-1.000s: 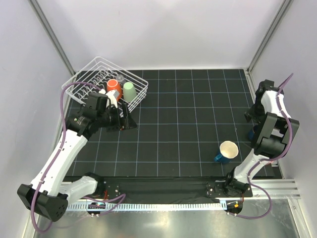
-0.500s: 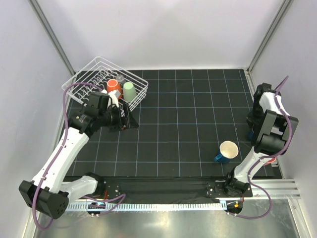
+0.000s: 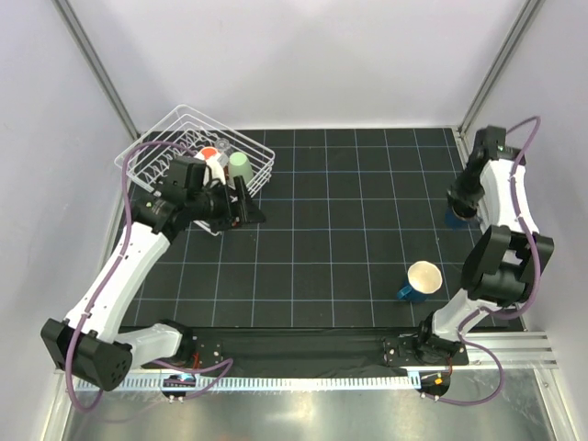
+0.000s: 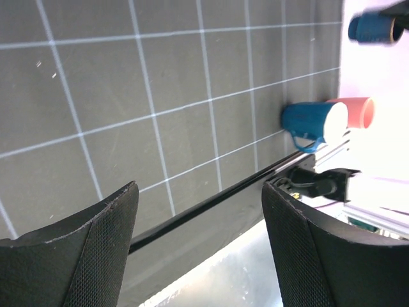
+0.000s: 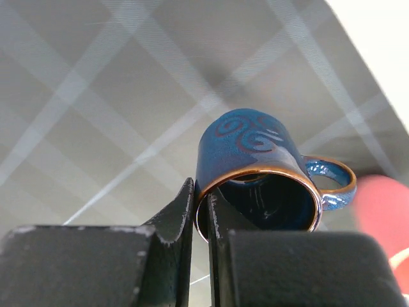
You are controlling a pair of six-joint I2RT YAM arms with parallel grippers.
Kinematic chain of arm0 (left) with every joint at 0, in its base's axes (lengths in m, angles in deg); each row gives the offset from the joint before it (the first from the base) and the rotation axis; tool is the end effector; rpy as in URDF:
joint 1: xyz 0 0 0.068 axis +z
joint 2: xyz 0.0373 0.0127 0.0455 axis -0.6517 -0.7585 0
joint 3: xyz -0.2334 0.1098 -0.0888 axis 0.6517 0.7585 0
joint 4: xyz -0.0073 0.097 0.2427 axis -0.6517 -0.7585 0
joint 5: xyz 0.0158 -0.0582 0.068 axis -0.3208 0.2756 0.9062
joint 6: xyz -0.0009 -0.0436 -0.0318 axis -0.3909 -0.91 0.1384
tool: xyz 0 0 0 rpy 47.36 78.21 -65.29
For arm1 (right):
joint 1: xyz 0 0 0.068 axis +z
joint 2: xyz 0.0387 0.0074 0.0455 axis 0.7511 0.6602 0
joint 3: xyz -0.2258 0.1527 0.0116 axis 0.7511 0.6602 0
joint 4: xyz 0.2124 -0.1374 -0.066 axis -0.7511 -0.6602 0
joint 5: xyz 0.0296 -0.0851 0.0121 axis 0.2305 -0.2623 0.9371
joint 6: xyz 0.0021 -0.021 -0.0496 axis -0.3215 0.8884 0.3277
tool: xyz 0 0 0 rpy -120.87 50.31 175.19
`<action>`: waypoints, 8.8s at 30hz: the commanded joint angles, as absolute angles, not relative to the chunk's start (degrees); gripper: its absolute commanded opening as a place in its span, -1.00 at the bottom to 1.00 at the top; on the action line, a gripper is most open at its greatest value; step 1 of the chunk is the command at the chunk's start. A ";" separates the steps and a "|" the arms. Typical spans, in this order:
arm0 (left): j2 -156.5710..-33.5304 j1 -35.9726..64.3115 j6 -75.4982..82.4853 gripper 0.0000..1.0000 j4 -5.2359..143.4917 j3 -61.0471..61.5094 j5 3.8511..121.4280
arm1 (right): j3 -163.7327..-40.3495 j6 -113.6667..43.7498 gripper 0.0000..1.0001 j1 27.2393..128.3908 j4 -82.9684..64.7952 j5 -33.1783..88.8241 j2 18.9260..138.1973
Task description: Load the cups into the dish rack
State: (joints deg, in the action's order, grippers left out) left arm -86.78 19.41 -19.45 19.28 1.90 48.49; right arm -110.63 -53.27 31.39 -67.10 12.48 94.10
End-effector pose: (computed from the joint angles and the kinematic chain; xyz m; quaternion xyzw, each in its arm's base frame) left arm 0.2140 -0.0977 0.3562 -0.0296 0.9068 -0.3363 0.2524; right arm 0.3214 -0.1050 0.2784 0.3664 0.9134 -0.0549 0.1688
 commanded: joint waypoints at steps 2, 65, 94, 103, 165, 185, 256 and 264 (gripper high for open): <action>-88.46 19.31 -21.83 0.53 25.27 -1.51 43.76 | -120.44 -54.23 -0.92 36.55 -68.53 31.48 86.87; -93.83 6.74 -29.22 0.77 90.67 2.00 35.04 | -86.00 -162.18 -0.92 64.59 31.94 73.09 66.21; -92.95 6.83 -31.00 0.46 90.24 3.41 29.15 | -85.91 -163.58 -0.92 68.55 36.16 69.67 69.99; -93.29 6.83 -30.63 0.28 88.82 2.88 26.87 | -85.73 -163.67 -0.92 68.55 36.33 69.93 70.43; -118.51 28.45 13.40 -1.00 32.66 -13.29 74.07 | -110.87 -72.27 0.01 53.26 -67.29 73.01 72.36; -130.83 29.68 10.94 -0.68 32.48 -22.00 73.89 | -106.65 -71.21 0.01 53.17 -67.29 71.86 70.96; -102.44 21.08 -18.06 0.45 28.09 -16.72 60.79 | -95.67 -67.43 0.25 58.98 -89.27 16.93 66.65; -100.07 17.03 -19.55 0.44 28.09 -14.09 61.32 | -90.40 -67.09 0.99 51.95 -84.26 18.85 60.85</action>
